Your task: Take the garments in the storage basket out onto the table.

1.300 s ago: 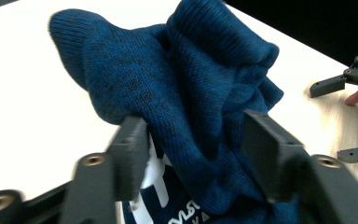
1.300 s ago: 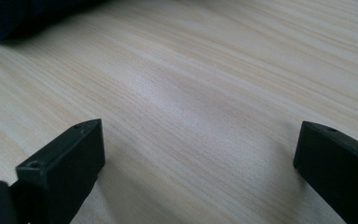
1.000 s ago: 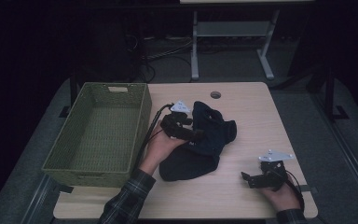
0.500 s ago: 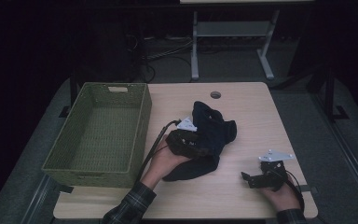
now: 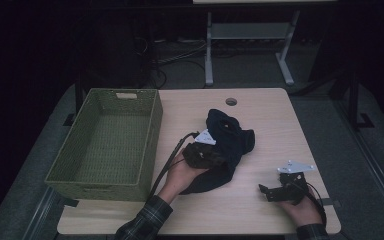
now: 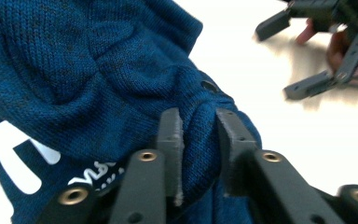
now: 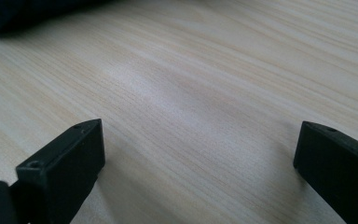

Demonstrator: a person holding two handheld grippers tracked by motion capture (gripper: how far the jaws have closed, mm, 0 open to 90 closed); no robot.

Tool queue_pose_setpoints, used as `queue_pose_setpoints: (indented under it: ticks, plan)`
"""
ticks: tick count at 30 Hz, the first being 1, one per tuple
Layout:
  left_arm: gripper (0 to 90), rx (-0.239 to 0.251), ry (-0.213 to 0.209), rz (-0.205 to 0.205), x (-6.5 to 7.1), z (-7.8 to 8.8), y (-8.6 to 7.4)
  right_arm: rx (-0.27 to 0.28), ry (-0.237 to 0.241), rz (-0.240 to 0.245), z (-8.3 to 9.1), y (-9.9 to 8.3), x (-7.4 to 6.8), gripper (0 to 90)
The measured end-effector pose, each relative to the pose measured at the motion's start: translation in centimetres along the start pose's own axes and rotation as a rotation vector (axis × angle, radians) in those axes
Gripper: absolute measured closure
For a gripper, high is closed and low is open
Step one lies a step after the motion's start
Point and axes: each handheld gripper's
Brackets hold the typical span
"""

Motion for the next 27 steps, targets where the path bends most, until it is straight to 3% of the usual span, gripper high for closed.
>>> queue_pose_setpoints:
  ticks: [3, 9, 16, 21, 27]
  plan:
    - [76.2, 0.03, 0.003, 0.006, 0.1, 0.2, 0.3, 0.0, 0.0, 0.0, 0.0, 0.0, 0.0, 1.6]
    - [76.3, 0.114, 0.013, 0.009, 0.5, 2.0, 2.5, 0.0, 0.0, -0.001, 0.0, 0.0, 0.0, 1.6]
    - [76.2, 0.175, 0.047, 0.026, 0.3, 4.0, 3.0, 0.0, 0.002, 0.002, 0.0, 0.0, 0.0, 1.6]
    - [75.5, 0.14, 0.101, 0.083, -0.7, 4.9, 0.9, 0.002, 0.002, 0.0, -0.1, 0.1, 0.0, 1.6]
    - [72.8, 0.096, 0.134, 0.098, -1.0, 4.8, -0.9, -0.001, 0.003, 0.001, -0.1, 0.1, 0.0, 1.6]
Point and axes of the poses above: each handheld gripper's, and its own axes: z roughly backward along the jaws, y roughly out of its top, x roughly to its right, and after that the axes turned 3 degrees about x, right-handed
